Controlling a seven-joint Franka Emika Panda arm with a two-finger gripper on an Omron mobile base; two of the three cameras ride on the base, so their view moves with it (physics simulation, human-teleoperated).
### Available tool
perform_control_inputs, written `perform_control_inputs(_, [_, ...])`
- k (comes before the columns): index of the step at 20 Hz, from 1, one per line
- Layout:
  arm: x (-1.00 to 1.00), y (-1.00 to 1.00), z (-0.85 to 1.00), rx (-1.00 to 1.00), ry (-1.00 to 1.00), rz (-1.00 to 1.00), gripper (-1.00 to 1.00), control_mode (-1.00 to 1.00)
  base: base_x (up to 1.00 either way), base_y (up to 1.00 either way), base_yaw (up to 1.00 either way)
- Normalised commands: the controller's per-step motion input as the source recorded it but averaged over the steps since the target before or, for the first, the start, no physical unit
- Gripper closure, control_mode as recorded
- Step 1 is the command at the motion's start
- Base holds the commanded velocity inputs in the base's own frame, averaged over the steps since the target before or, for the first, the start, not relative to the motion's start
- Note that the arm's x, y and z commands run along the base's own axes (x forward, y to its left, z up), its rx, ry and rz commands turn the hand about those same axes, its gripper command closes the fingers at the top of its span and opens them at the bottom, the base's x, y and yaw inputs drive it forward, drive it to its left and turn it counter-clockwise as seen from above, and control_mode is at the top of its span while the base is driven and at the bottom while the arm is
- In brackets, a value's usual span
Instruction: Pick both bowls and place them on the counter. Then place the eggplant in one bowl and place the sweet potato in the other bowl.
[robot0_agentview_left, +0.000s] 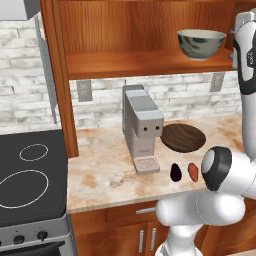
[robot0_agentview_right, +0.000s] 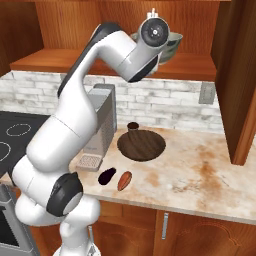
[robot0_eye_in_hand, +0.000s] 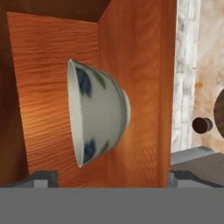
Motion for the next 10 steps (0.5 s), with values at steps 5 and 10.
perform_control_inputs(5, [0.24,-0.20,-0.01,0.15,0.06,0.04,-1.00,-1.00,0.00,0.00,0.00])
perform_control_inputs(10, [0.37,-0.12,0.00,0.18,0.01,0.07,-1.00,-1.00,0.00,0.00,0.00])
